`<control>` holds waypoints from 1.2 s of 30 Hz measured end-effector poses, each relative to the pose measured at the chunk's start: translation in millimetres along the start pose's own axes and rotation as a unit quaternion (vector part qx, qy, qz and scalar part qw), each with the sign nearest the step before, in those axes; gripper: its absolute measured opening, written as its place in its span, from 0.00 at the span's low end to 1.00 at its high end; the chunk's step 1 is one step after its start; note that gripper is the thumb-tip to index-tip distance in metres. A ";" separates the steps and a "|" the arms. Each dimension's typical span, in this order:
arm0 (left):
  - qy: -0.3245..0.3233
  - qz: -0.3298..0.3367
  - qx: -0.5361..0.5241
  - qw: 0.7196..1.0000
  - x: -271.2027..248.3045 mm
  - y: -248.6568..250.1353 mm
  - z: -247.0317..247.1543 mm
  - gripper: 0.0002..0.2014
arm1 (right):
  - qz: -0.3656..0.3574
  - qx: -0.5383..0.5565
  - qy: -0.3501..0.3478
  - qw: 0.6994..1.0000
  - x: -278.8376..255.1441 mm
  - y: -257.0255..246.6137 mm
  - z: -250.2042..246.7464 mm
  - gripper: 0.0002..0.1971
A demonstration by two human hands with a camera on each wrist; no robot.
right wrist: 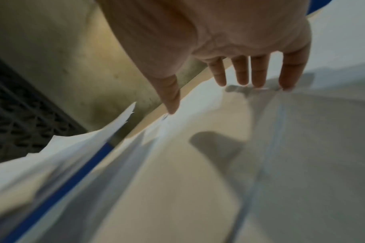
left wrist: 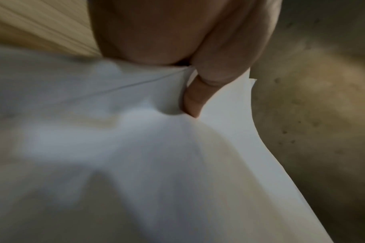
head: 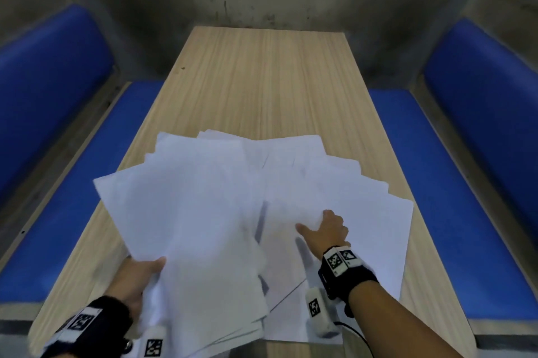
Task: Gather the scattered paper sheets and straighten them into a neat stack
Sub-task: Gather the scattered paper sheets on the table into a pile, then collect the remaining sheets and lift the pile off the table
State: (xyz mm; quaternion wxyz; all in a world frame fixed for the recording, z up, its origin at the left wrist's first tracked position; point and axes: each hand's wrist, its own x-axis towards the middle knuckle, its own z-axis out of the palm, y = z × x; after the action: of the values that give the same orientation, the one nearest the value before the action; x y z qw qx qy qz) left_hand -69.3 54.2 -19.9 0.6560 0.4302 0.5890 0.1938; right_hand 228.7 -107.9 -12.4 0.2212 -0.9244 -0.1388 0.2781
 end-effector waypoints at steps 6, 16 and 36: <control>0.039 -0.047 -0.003 0.998 14.3 -16.8 -19.3 0.08 | -0.066 -0.095 -0.007 0.993 0.1 -10.8 23.7 0.59; 0.041 -0.052 -0.010 0.998 13.4 -10.7 -11.0 0.07 | -0.025 0.174 -0.057 0.983 9.5 4.8 -19.0 0.06; 0.024 -0.002 0.055 0.998 -0.9 -7.8 32.0 0.13 | 0.102 0.096 0.140 0.980 12.9 78.4 -45.7 0.61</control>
State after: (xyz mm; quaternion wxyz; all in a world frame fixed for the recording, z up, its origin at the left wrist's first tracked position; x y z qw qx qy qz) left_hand -41.5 38.5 -27.6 0.6169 0.4600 0.6156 0.1700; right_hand 275.9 -185.9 -22.2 0.2967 -0.9379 0.0164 0.1789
